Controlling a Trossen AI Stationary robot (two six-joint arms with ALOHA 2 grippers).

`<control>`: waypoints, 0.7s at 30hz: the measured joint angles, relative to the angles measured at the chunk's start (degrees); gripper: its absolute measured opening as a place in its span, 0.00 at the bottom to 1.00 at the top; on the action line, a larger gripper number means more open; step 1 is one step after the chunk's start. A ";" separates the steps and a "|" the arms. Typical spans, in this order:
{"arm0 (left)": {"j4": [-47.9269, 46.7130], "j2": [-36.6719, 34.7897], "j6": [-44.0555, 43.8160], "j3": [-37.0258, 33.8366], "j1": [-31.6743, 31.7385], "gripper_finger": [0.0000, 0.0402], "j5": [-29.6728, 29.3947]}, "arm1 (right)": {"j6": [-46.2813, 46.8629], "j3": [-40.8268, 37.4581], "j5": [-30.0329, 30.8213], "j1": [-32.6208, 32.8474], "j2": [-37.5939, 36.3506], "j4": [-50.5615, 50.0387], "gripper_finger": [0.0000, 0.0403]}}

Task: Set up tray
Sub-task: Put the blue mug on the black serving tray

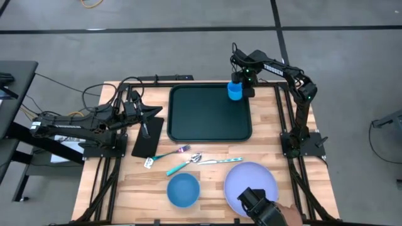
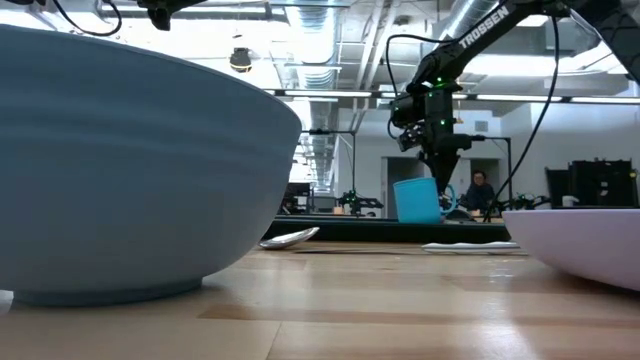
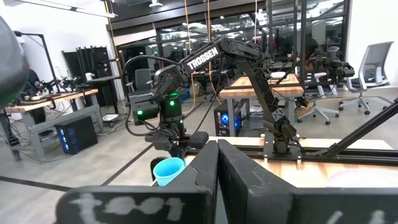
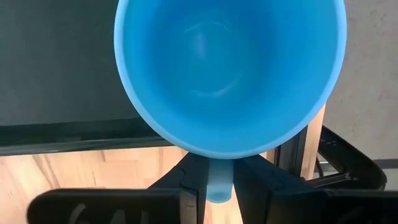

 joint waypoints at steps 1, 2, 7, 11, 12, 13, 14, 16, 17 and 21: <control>0.00 -0.01 0.00 0.00 0.01 0.00 0.00 | 0.00 0.00 0.01 0.00 0.00 -0.27 0.14; 0.00 -0.02 -0.01 0.00 0.01 0.00 0.01 | 0.00 0.00 0.01 0.00 0.00 -0.39 0.14; -0.02 -0.01 0.00 0.00 0.00 0.00 0.01 | 0.02 0.00 0.02 0.00 0.00 -0.76 0.14; 0.00 0.01 0.00 0.00 0.02 0.00 0.01 | 0.02 0.00 0.02 0.00 0.00 -0.76 0.14; 0.00 0.00 0.00 0.00 0.00 0.00 -0.01 | 0.02 0.00 0.02 0.00 0.00 -0.76 0.14; 0.00 0.00 0.00 0.00 0.01 0.00 -0.01 | 0.02 0.00 0.02 0.00 0.00 -0.78 0.14; 0.00 -0.02 0.00 0.00 0.02 0.00 -0.01 | 0.02 0.00 0.02 0.00 0.00 -0.76 0.14; 0.00 -0.01 0.00 0.00 0.00 0.00 0.01 | 0.02 0.00 0.02 0.00 0.00 -0.76 0.14; 0.00 -0.02 0.00 0.00 0.01 0.00 0.00 | 0.03 0.00 0.03 0.00 0.00 -0.76 0.14; -0.01 0.01 0.00 0.00 0.01 0.00 -0.01 | 0.04 0.00 0.04 0.00 0.00 -0.76 0.14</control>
